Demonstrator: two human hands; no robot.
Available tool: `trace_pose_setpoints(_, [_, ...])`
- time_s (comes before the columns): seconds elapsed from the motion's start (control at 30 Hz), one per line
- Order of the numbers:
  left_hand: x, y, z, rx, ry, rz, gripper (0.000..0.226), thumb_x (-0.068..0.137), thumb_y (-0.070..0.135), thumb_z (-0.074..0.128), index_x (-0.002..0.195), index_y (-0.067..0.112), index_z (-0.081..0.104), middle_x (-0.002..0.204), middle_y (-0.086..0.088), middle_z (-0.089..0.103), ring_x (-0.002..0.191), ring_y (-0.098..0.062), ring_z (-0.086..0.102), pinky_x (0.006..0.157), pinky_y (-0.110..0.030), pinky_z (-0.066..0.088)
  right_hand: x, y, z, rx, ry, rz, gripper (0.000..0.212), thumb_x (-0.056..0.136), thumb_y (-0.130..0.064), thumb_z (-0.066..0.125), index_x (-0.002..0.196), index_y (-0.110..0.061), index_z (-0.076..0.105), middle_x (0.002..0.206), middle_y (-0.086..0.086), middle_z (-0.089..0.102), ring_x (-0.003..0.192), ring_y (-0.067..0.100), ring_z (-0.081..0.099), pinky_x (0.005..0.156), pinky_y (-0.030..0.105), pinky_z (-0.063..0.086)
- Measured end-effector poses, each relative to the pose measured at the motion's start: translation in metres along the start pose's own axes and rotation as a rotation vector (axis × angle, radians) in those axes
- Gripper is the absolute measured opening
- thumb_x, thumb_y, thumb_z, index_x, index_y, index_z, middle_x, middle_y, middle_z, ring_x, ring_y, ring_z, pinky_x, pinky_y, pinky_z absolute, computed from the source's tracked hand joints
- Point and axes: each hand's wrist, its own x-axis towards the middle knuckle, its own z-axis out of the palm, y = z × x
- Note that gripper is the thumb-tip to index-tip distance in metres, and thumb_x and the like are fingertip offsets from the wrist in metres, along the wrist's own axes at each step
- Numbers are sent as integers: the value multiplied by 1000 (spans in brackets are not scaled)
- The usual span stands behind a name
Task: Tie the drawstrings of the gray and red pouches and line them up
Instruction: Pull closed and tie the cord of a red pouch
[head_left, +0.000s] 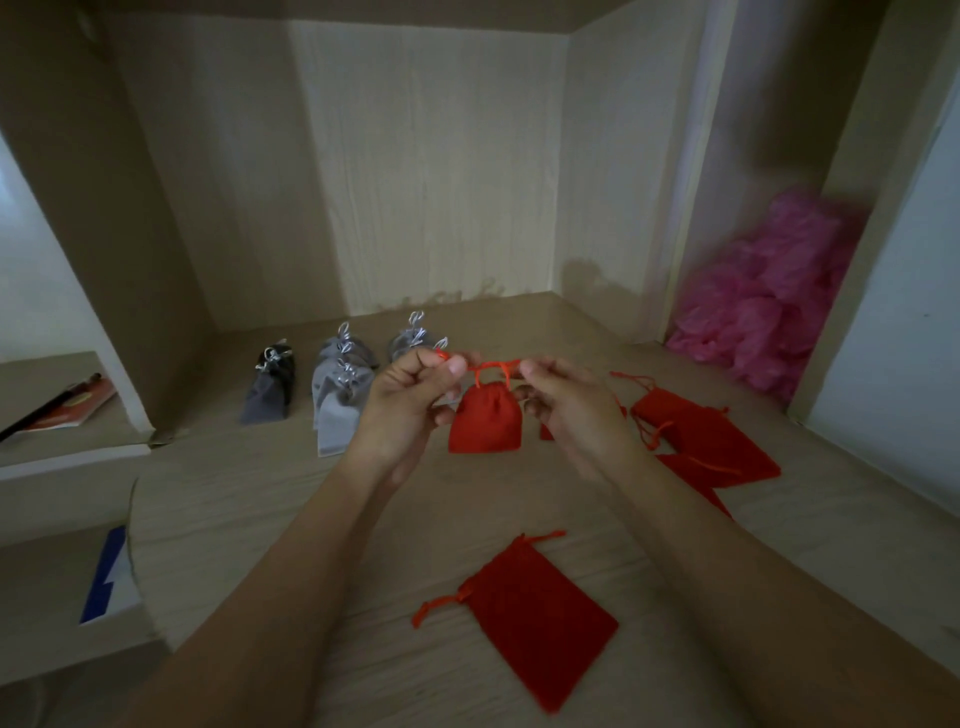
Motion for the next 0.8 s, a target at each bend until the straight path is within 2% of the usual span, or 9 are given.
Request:
trace_pose_setpoints(0.1, [-2, 2, 2, -67, -97, -79, 12, 80, 16, 55, 75, 10, 47, 74, 1, 70, 52, -3, 51, 44, -14, 36, 5, -3, -5, 352, -6, 128, 22, 96, -3, 42, 78, -10, 52, 80, 7, 72, 54, 7, 54, 50, 15, 44])
trace_pose_setpoints(0.17, [-2, 1, 3, -38, -131, -136, 12, 80, 15, 55, 78, 6, 49, 69, 1, 69, 53, -3, 54, 45, -13, 43, 5, -6, -6, 486, 2, 190, 27, 98, -2, 37, 74, -9, 49, 74, 11, 72, 48, 8, 58, 44, 15, 44])
trace_pose_setpoints(0.23, [-3, 0, 4, 0, -143, -192, 10, 82, 12, 55, 76, 5, 51, 66, 0, 68, 52, -2, 56, 48, -13, 47, 5, -8, -5, 529, 46, 219, 28, 99, -3, 36, 74, -8, 49, 61, 7, 68, 44, 8, 58, 40, 16, 44])
trace_pose_setpoints(0.3, [-4, 1, 5, 27, -168, -233, 9, 82, 8, 55, 75, 6, 52, 65, -2, 69, 52, -3, 57, 50, -13, 49, 7, -9, -8, 524, 97, 203, 27, 99, -3, 37, 75, -7, 49, 53, 3, 62, 42, 8, 55, 40, 16, 43])
trace_pose_setpoints(0.43, [-2, 1, 4, 8, -184, -226, 10, 80, 6, 55, 72, 9, 49, 64, -4, 68, 50, -5, 57, 50, -14, 48, 10, -9, -15, 523, 161, 170, 27, 98, -1, 36, 75, -9, 46, 48, 1, 57, 39, 8, 53, 40, 16, 43])
trace_pose_setpoints(0.6, [1, 0, -5, 68, -181, -186, 8, 85, 3, 53, 77, 4, 50, 65, -2, 67, 54, -6, 58, 53, -15, 49, 11, -12, -17, 406, 86, 136, 24, 98, -4, 41, 75, -11, 47, 49, -1, 57, 42, 7, 54, 44, 15, 45])
trace_pose_setpoints(0.8, [6, -13, -15, 480, -188, -200, 8, 84, 2, 64, 85, 9, 59, 60, 4, 64, 53, -4, 55, 54, -15, 46, 8, -10, -17, 283, 35, 103, 18, 95, -16, 50, 78, -9, 54, 52, 1, 62, 45, 8, 58, 46, 15, 47])
